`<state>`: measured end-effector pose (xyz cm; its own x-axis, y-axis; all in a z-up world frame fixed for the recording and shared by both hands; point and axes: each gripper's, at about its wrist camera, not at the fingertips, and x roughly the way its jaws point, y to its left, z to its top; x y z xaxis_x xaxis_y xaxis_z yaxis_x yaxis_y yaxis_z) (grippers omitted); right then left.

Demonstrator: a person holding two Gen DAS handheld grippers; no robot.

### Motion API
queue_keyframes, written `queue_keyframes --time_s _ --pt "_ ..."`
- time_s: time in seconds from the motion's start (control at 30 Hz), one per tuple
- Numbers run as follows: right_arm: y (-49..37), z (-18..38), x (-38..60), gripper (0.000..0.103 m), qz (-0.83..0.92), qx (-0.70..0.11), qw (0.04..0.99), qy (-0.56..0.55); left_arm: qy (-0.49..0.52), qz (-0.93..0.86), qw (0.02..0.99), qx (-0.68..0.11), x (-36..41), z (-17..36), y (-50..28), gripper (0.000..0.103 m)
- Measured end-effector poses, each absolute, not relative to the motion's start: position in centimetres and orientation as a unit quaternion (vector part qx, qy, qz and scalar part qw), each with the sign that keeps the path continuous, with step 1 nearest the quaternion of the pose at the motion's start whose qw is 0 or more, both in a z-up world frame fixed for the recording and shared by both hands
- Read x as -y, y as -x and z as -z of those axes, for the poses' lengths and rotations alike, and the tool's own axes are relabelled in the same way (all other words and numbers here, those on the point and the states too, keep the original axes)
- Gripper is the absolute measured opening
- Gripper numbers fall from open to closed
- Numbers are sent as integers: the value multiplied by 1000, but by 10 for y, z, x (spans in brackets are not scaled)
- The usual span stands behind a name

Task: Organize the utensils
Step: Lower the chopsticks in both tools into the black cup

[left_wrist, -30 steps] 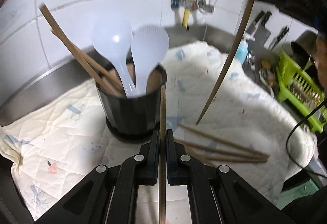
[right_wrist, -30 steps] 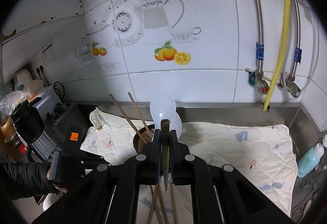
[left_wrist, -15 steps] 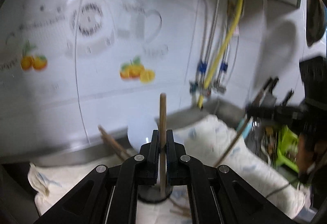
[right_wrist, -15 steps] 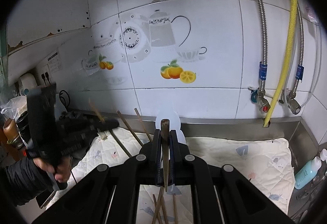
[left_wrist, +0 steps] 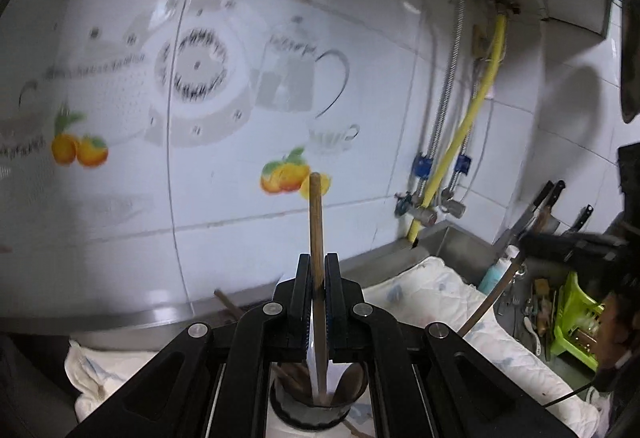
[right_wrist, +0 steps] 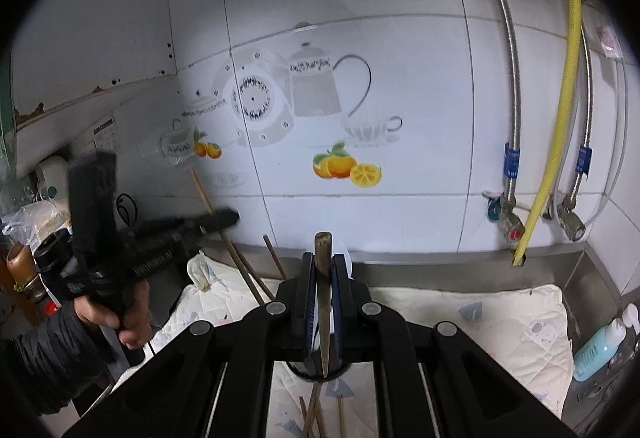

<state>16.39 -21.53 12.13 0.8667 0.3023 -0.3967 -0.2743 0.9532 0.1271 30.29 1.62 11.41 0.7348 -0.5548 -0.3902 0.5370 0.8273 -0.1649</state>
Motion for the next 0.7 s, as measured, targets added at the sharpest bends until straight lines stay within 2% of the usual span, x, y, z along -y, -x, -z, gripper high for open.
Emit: queue_keyframes --time_s 0.7 --pt "-202 -123 191 10 -154 -175 972 -35 7 258 919 -297 -10 -50 -326 7"
